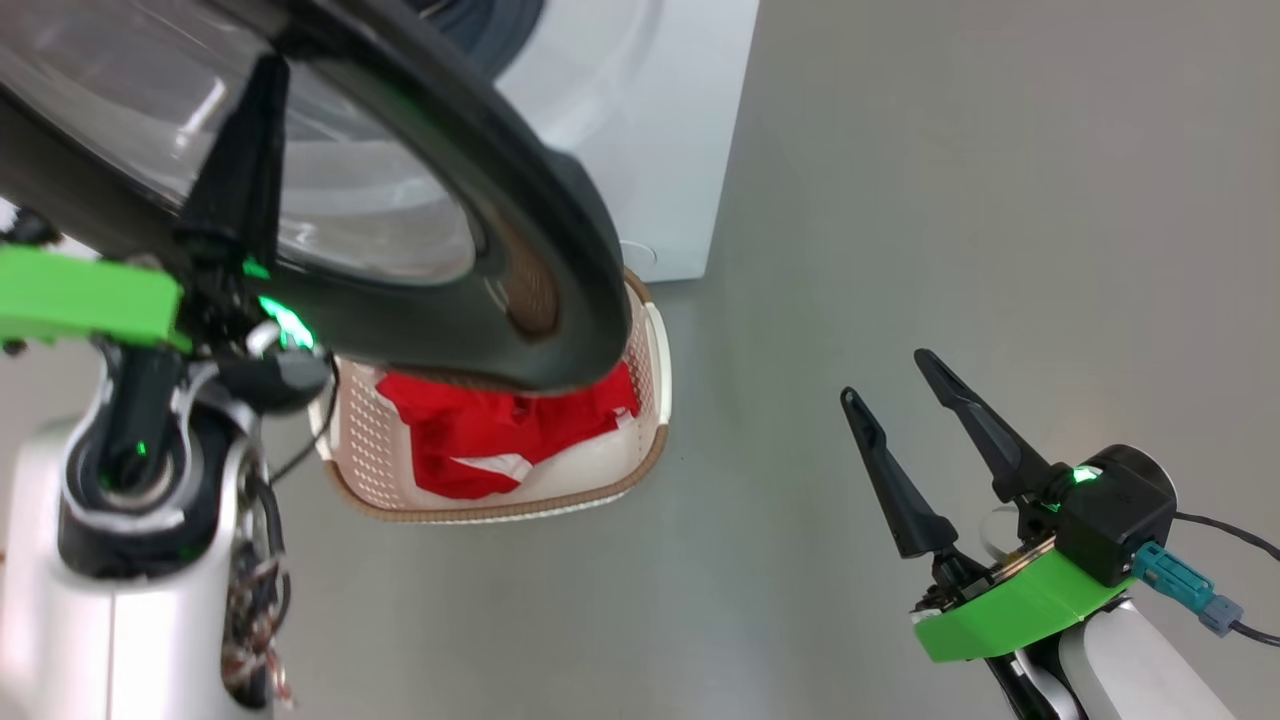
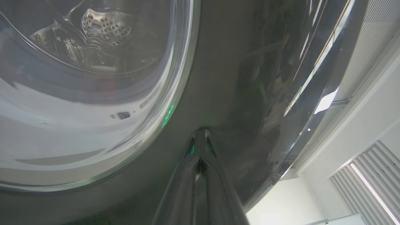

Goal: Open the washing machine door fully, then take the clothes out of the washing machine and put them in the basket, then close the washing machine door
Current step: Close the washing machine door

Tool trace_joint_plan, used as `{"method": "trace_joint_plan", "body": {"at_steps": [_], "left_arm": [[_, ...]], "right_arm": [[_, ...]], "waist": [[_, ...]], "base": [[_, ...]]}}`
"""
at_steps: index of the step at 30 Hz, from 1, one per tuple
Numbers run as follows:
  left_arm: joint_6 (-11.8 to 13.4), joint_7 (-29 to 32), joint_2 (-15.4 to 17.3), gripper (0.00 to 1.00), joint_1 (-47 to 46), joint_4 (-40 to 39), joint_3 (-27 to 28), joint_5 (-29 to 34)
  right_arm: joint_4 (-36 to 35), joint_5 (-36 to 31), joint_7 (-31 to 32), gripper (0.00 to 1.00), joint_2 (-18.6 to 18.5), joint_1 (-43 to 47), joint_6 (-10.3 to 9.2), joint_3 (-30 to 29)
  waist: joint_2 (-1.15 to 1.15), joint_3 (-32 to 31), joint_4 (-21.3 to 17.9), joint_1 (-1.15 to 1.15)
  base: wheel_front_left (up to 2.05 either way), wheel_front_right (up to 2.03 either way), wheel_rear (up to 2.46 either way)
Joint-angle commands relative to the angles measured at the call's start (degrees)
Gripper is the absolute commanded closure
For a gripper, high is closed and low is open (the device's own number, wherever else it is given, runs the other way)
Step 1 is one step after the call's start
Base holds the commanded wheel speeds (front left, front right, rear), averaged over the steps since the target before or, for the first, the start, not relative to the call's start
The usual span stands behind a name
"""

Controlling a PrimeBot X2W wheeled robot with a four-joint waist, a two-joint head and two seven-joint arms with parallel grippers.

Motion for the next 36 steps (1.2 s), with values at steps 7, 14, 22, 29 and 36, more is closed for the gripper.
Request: {"method": "trace_joint_plan", "body": {"at_steps": [7, 14, 22, 29, 36], "left_arm": [[-2.7, -2.1, 1.1, 1.00, -9.3, 5.3, 1.0, 1.2], [-4.3, -3.0, 1.1, 1.00, -15.4, 10.0, 1.2, 1.0], [-5.9, -3.5, 1.3, 1.00, -19.9, 14.2, 1.5, 1.4], [-7.5, -2.0, 1.8, 1.00, -19.7, 16.5, 1.1, 1.2], [-9.6, -0.4, 4.0, 0.00, -11.8, 14.8, 0.1, 3.0]], "right_arm": [[-2.0, -0.8, -0.4, 0.00, -0.7, -2.0, 0.36, 1.4], [-2.0, -0.9, -0.4, 0.00, -1.0, -3.1, 0.36, 2.3], [-2.0, -0.9, -0.4, 0.00, -1.3, -4.5, 0.36, 2.8], [-1.4, -0.8, -0.4, 0.00, -1.1, -4.3, 0.36, 2.8], [-0.9, -0.5, -0.4, 0.00, -0.6, -3.0, 0.36, 2.2]], "waist": [[0.00, 4.0, -1.2, 0.00], [0.00, 5.7, -1.8, 0.00], [0.00, 7.2, -2.3, 0.00], [0.00, 6.3, -2.4, 0.00], [0.00, 2.2, -1.4, 0.00]], "base": [[0.00, 0.00, 0.00], [0.00, 0.00, 0.00], [0.00, 0.00, 0.00], [0.00, 0.00, 0.00], [0.00, 0.00, 0.00]]}}
